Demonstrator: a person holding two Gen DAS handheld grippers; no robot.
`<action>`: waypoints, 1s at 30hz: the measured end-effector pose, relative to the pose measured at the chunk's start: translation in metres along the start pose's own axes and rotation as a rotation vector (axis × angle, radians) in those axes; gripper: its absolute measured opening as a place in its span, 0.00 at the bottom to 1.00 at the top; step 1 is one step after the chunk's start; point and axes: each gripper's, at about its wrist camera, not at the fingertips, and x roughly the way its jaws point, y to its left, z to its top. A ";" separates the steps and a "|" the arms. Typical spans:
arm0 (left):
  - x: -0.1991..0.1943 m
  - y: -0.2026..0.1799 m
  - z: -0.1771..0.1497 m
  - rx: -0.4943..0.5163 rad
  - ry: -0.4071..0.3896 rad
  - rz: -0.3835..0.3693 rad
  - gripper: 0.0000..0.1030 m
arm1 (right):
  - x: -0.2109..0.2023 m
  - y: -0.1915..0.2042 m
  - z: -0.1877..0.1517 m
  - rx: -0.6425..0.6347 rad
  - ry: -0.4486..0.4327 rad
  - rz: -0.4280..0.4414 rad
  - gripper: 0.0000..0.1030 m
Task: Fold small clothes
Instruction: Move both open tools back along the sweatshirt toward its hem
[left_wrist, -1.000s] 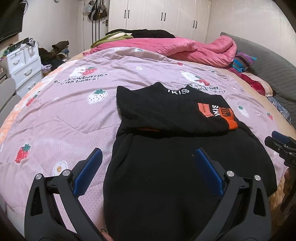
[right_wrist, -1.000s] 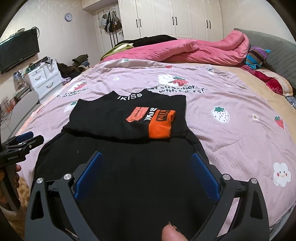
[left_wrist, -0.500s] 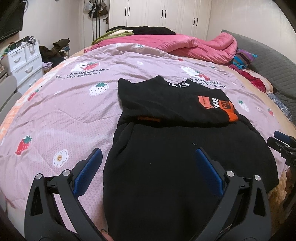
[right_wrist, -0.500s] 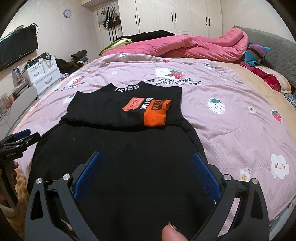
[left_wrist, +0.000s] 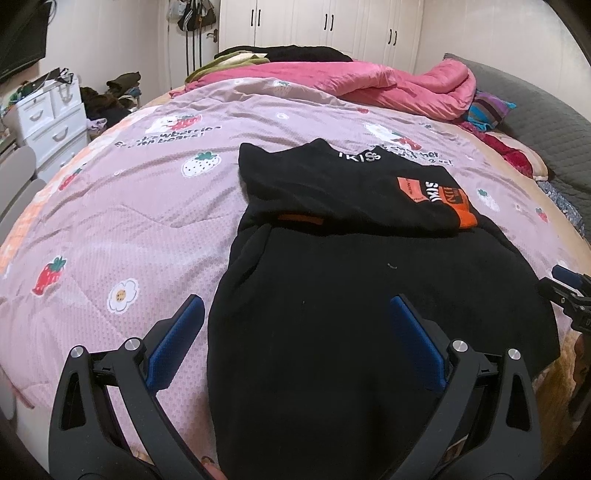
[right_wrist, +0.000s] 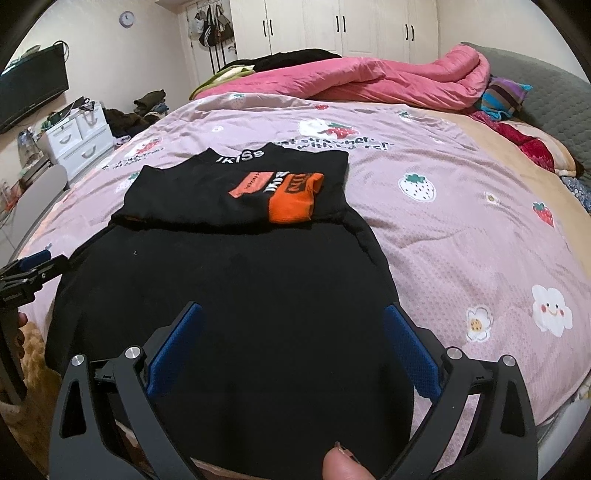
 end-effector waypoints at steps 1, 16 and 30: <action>0.000 0.000 -0.001 -0.001 0.002 0.002 0.91 | 0.000 -0.001 -0.001 0.002 0.001 0.000 0.95; -0.001 0.005 -0.019 -0.009 0.039 0.020 0.91 | -0.002 -0.008 -0.013 0.008 0.024 0.000 0.95; -0.001 0.011 -0.040 -0.007 0.092 0.056 0.91 | -0.005 -0.021 -0.028 0.024 0.057 0.000 0.95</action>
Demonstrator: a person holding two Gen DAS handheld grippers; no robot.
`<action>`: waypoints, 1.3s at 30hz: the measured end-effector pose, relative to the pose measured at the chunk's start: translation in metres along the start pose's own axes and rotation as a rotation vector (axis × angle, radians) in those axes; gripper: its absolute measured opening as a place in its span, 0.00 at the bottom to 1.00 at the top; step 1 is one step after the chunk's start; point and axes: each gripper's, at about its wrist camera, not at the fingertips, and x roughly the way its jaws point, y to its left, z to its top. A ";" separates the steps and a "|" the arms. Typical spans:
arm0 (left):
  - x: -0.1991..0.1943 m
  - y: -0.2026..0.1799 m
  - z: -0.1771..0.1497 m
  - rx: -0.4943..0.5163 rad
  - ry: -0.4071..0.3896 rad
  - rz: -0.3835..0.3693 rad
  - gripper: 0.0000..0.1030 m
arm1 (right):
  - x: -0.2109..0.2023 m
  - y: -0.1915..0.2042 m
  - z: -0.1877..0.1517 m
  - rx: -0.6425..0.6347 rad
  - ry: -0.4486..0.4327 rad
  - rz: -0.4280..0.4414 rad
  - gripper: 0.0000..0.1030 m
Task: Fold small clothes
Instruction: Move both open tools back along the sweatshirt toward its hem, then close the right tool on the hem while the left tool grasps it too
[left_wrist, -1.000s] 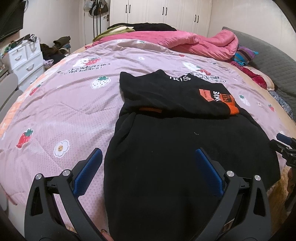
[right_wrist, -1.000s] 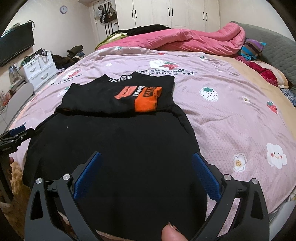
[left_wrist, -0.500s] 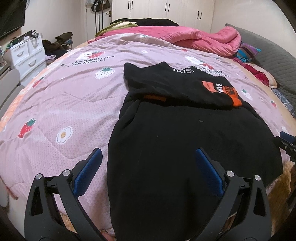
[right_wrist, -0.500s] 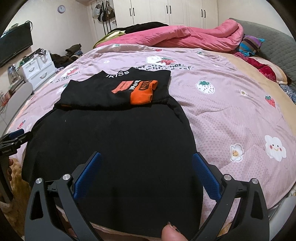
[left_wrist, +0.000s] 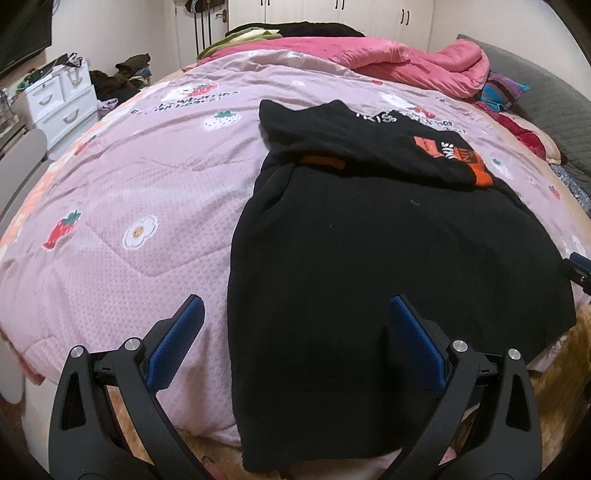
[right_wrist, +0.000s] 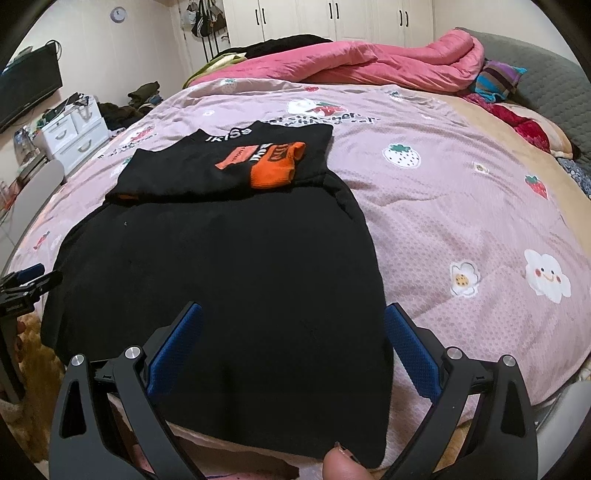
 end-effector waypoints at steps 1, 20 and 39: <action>0.000 0.001 -0.002 -0.001 0.004 0.001 0.91 | 0.000 -0.001 -0.001 0.002 0.003 0.002 0.95; -0.013 0.026 -0.029 -0.074 0.052 -0.068 0.91 | -0.009 -0.023 -0.024 0.036 0.052 0.024 0.95; -0.006 0.027 -0.052 -0.128 0.154 -0.185 0.48 | -0.027 -0.038 -0.039 0.078 0.060 0.098 0.94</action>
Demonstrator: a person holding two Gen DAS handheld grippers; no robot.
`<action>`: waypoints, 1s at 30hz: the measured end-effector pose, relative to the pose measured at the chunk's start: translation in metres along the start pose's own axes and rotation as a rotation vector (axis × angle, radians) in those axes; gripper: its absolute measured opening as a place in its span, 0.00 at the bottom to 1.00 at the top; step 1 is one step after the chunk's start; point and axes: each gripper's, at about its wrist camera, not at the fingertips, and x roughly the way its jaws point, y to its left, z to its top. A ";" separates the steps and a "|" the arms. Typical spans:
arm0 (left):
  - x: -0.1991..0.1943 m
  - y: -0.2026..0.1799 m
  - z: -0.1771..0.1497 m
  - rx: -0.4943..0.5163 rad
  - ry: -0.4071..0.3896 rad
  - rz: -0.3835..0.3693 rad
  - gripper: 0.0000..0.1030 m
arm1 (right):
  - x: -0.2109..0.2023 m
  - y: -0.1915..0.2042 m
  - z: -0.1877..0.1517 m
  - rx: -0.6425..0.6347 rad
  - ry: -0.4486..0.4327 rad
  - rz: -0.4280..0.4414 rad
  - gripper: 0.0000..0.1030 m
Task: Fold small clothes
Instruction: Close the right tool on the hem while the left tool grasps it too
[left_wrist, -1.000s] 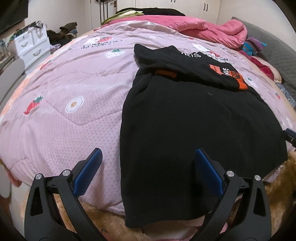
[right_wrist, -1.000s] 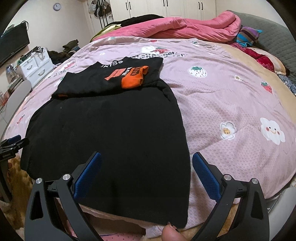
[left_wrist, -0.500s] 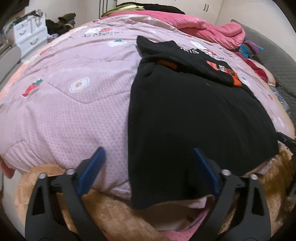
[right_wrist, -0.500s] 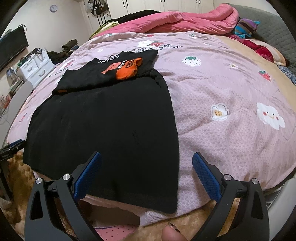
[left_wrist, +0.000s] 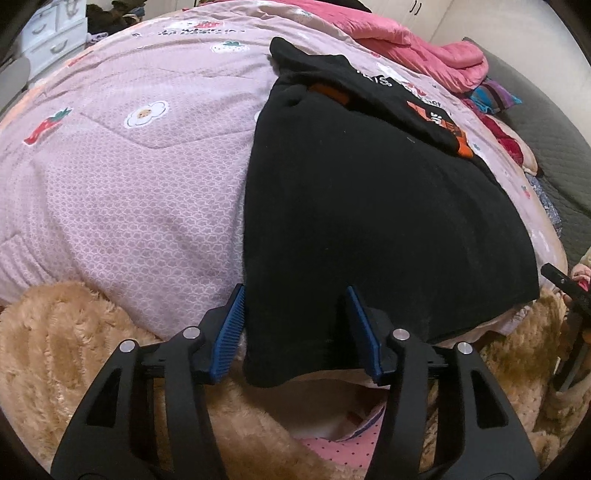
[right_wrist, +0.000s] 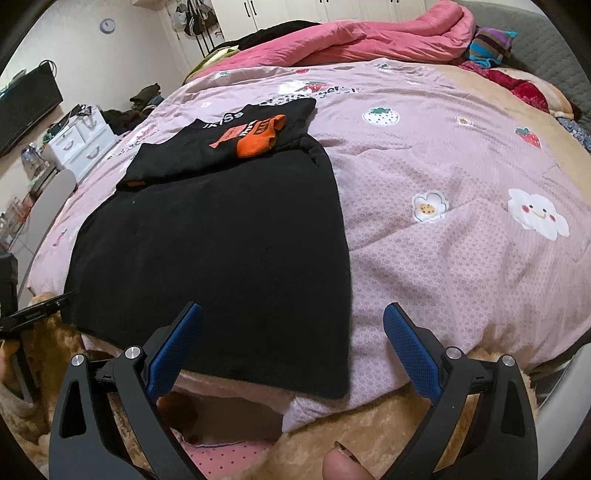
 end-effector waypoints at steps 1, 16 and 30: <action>0.000 -0.001 0.001 0.004 -0.001 0.000 0.49 | 0.000 -0.002 -0.001 0.003 0.008 0.010 0.94; 0.009 -0.006 0.004 0.030 0.017 0.030 0.60 | 0.009 -0.002 -0.020 -0.047 0.050 0.008 0.19; 0.016 -0.021 0.005 0.092 0.008 0.124 0.61 | -0.054 -0.008 0.016 -0.031 -0.212 0.105 0.08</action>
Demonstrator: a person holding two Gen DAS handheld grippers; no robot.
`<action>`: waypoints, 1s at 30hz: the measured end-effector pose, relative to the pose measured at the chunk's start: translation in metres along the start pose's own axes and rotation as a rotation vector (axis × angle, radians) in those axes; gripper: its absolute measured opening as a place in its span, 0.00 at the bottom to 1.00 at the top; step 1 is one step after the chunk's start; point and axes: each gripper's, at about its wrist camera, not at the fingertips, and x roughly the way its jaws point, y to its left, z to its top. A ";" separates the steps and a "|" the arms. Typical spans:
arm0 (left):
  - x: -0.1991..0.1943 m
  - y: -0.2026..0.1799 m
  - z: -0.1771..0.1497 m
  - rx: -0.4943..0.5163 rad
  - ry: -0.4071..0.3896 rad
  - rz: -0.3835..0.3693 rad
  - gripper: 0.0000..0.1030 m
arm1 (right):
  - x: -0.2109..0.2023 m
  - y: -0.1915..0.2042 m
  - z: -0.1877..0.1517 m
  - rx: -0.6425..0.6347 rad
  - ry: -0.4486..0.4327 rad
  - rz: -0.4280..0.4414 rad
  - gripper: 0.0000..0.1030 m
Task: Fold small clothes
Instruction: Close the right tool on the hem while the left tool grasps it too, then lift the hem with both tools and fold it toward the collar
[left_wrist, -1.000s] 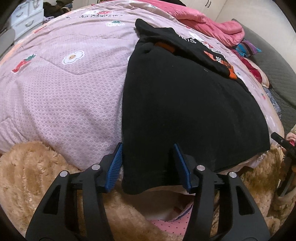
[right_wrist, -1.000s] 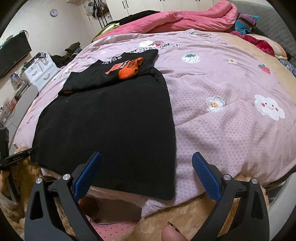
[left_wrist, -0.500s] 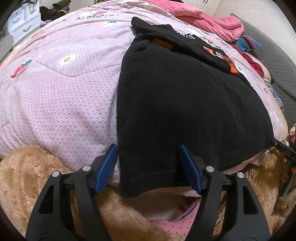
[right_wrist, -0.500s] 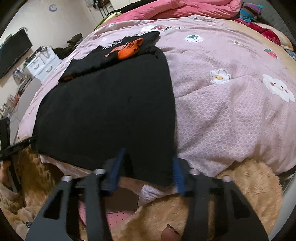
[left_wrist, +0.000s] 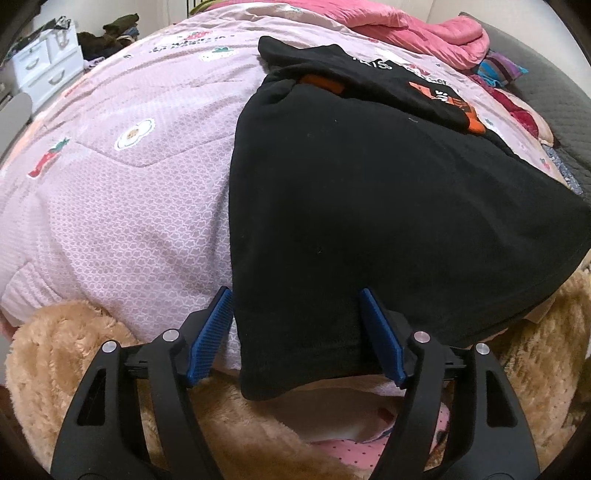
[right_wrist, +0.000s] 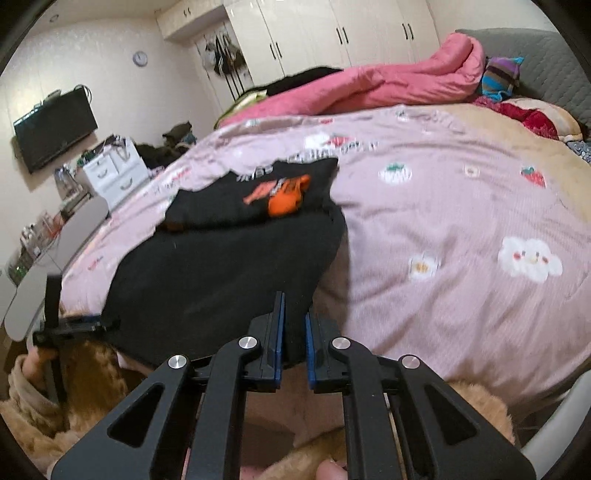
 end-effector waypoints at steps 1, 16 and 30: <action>0.000 0.000 0.000 0.002 0.000 0.003 0.61 | 0.000 0.000 0.002 0.000 -0.007 0.002 0.08; -0.034 0.000 0.014 -0.013 -0.115 -0.076 0.02 | -0.005 0.002 0.033 0.023 -0.100 0.015 0.08; -0.079 0.014 0.057 -0.044 -0.279 -0.132 0.02 | -0.006 -0.005 0.042 0.061 -0.131 0.004 0.08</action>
